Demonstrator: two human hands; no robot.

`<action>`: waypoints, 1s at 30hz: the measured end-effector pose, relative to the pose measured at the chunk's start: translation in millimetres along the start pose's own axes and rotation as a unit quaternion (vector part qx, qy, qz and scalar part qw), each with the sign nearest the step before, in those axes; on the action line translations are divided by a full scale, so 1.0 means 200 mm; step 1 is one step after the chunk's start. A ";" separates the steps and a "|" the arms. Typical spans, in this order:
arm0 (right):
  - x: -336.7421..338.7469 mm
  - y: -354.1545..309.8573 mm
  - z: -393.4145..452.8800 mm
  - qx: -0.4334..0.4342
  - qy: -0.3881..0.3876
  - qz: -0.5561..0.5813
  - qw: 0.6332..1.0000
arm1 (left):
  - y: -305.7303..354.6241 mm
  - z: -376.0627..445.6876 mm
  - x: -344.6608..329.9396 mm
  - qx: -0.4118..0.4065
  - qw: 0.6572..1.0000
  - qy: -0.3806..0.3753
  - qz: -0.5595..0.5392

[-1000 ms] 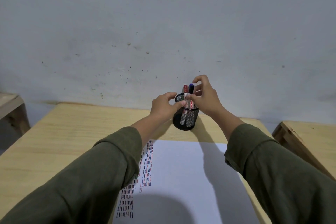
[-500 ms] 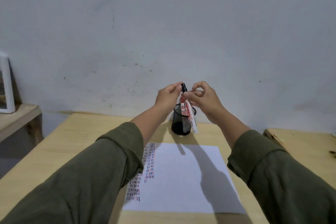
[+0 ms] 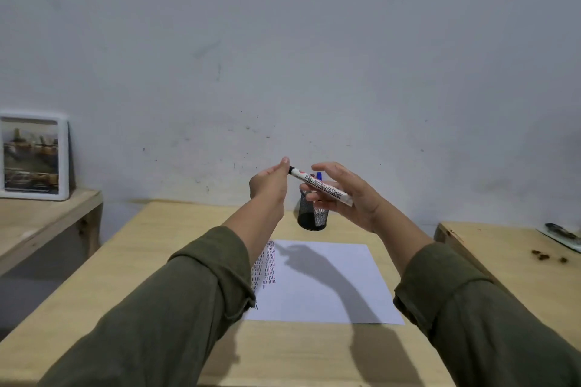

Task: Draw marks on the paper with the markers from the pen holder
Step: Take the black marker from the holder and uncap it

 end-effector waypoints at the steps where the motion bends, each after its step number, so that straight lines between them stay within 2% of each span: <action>1: -0.01 0.01 -0.01 0.004 -0.010 0.028 1.000 | 0.00 -0.01 0.01 0.002 1.000 0.006 -0.007; 4: -0.05 0.05 -0.03 0.012 -0.041 0.099 0.994 | 0.03 -0.04 0.04 0.008 1.000 0.022 -0.020; 9: -0.11 0.05 -0.01 0.013 -0.071 0.146 0.987 | 0.04 -0.04 0.10 0.017 0.999 0.044 -0.021; 13: -0.12 0.07 0.01 0.029 -0.054 0.143 0.988 | 0.03 -0.01 0.12 0.023 0.998 0.045 -0.021; 16: -0.12 0.08 0.03 0.045 -0.014 0.149 0.988 | 0.02 0.00 0.13 0.027 0.999 0.032 -0.011; 19: -0.12 0.08 0.05 0.053 0.053 0.110 0.991 | 0.01 0.00 0.11 0.007 1.000 -0.021 0.003; 22: -0.11 0.07 0.06 0.072 0.093 0.134 0.984 | 0.01 -0.02 0.08 -0.020 0.996 -0.085 -0.019; 25: -0.09 0.06 0.06 0.076 0.097 0.176 0.977 | 0.02 -0.04 0.06 -0.041 0.989 -0.127 -0.068; 30: -0.08 0.08 0.06 0.062 0.073 0.216 0.972 | 0.01 -0.05 0.03 -0.021 0.967 -0.204 -0.153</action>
Point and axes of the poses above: each hand's wrist, its own z-axis towards the middle knuckle, its own x-axis out of the back of the hand, y = z × x, the point moved 2 cm from there along z, towards the middle knuckle, and after that the axes turned 8 degrees about -x, right-handed, at the moved point
